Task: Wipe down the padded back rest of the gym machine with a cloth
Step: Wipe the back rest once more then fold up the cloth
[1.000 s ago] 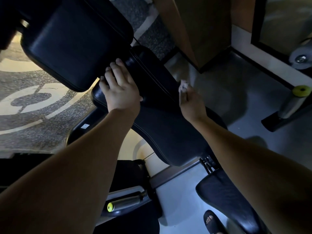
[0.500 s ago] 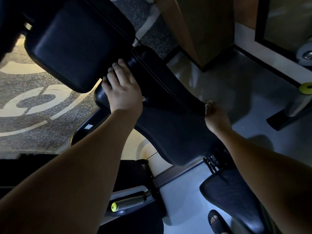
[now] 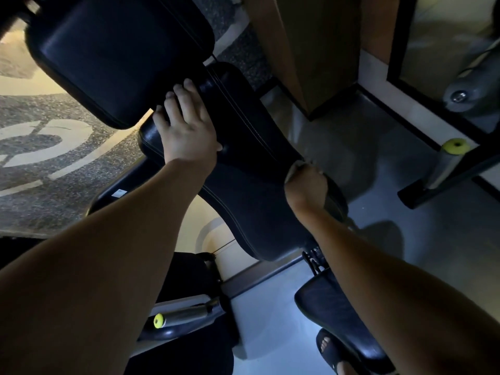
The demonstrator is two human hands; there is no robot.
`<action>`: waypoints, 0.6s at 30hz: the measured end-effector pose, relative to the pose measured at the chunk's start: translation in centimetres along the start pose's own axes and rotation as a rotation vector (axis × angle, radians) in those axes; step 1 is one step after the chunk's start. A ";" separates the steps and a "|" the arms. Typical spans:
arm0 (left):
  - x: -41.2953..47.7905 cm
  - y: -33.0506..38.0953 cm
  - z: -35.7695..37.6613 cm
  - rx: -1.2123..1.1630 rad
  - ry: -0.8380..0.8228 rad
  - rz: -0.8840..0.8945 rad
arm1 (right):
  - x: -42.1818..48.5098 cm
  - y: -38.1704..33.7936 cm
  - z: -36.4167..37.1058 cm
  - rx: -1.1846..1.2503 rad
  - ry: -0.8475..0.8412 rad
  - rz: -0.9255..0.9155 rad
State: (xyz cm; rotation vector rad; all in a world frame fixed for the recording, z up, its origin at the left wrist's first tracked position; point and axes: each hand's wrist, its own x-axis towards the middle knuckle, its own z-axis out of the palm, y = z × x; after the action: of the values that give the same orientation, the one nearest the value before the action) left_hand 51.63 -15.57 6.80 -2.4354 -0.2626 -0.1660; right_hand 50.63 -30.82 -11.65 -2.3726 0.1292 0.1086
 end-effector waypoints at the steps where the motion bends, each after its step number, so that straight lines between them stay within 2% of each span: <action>1: -0.1 -0.1 0.0 -0.005 0.007 0.000 | -0.3 -0.4 -0.6 0.056 0.001 -0.034; 4: -0.2 -0.1 0.1 -0.054 0.015 -0.012 | -1.7 -0.6 -3.6 0.385 -0.046 -0.032; 6: -0.4 0.0 -0.2 -0.108 -0.006 -0.027 | -3.0 -0.4 -5.1 0.577 -0.166 -0.053; 10: -1.9 -1.0 -0.9 -0.315 0.002 -0.036 | -5.0 -0.9 -6.1 0.434 -0.258 -0.095; 14: -7.3 -2.7 -0.5 -0.571 0.031 -0.054 | -6.6 -3.3 -7.9 0.530 -0.363 -0.095; 16: -9.9 -3.0 0.4 -0.788 -0.051 -0.106 | -7.3 -4.6 -8.8 0.557 -0.423 -0.191; 18: -11.9 -3.2 0.7 -1.070 -0.168 -0.167 | -7.8 -5.9 -9.6 0.483 -0.444 -0.284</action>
State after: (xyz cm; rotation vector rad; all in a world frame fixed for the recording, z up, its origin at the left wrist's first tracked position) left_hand 39.39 -14.38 6.00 -3.4954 -0.5590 -0.2091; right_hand 44.04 -32.79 0.20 -1.8130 -0.3551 0.4134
